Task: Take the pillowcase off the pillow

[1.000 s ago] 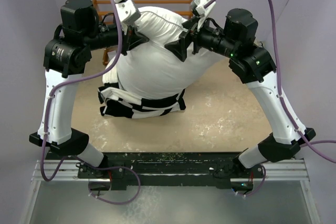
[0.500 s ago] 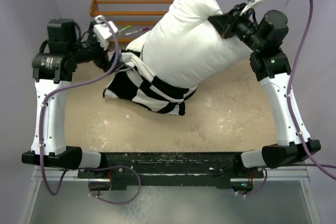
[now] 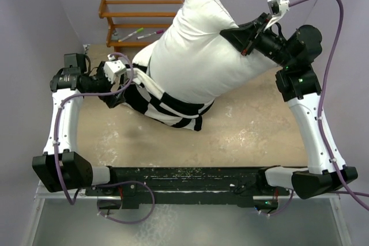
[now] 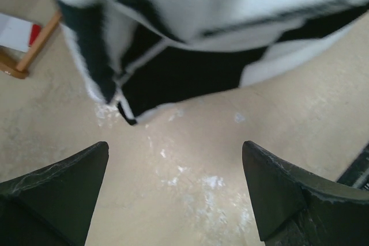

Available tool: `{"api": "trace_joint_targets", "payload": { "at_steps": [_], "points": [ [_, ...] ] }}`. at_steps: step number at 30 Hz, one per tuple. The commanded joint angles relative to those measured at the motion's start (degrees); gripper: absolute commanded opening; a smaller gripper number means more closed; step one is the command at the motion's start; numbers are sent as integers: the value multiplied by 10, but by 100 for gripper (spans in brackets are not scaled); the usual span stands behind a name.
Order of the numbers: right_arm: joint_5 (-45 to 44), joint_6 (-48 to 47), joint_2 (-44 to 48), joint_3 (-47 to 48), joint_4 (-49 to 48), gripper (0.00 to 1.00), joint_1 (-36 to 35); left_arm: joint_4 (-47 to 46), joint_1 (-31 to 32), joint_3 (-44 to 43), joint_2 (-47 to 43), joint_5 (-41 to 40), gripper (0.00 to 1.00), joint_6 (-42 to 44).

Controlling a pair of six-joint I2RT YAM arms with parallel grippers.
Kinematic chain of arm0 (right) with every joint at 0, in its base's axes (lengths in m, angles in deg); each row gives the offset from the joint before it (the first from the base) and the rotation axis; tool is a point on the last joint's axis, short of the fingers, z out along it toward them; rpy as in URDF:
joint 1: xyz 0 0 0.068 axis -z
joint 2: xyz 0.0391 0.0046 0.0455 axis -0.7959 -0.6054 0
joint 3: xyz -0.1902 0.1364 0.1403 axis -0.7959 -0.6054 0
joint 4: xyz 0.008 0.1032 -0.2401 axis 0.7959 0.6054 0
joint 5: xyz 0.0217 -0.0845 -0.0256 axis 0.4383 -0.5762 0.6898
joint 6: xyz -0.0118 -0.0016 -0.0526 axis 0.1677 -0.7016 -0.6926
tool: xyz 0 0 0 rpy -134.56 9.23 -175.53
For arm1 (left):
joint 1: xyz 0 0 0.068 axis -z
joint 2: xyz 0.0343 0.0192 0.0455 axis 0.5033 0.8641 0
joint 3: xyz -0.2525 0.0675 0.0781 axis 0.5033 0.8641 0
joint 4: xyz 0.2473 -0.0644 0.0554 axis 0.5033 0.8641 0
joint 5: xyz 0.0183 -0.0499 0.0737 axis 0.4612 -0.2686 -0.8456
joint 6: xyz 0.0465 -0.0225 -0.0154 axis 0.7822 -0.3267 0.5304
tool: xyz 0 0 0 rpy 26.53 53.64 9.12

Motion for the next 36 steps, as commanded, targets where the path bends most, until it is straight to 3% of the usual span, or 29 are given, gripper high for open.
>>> {"api": "trace_joint_targets", "payload": {
  "at_steps": [1, 9, 14, 17, 19, 21, 24, 26, 27, 36],
  "points": [
    [41, 24, 24, 13, -85, 0, 5, -115, -17, 36, 11, 35, 99, 14],
    [147, 107, 18, -2, -166, 0, 37, -278, -17, 124, 36, 89, 99, -32],
    [193, 176, 19, -24, -248, 0, 62, -311, -17, 126, 90, 76, 99, -21],
    [198, 256, 17, -46, -341, 0, 81, -282, -17, 120, 130, 103, 100, 4],
    [196, 298, 12, -58, -390, 0, 92, -226, -17, 106, 151, 150, 85, 24],
    [181, 314, 11, -65, -409, 0, 105, -174, -17, 87, 175, 179, 64, 36],
    [148, 334, 10, -70, -428, 0, 124, -121, -17, 62, 206, 166, 21, 70],
    [125, 359, 7, -66, -449, 0, 137, -106, -21, 57, 217, 130, 5, 80],
    [111, 372, 5, -64, -465, 0, 143, -111, -26, 60, 218, 116, 0, 79],
    [-41, 454, -17, 10, -495, 0, 187, -181, -113, 76, 165, 71, 0, 29]
  ]
}}
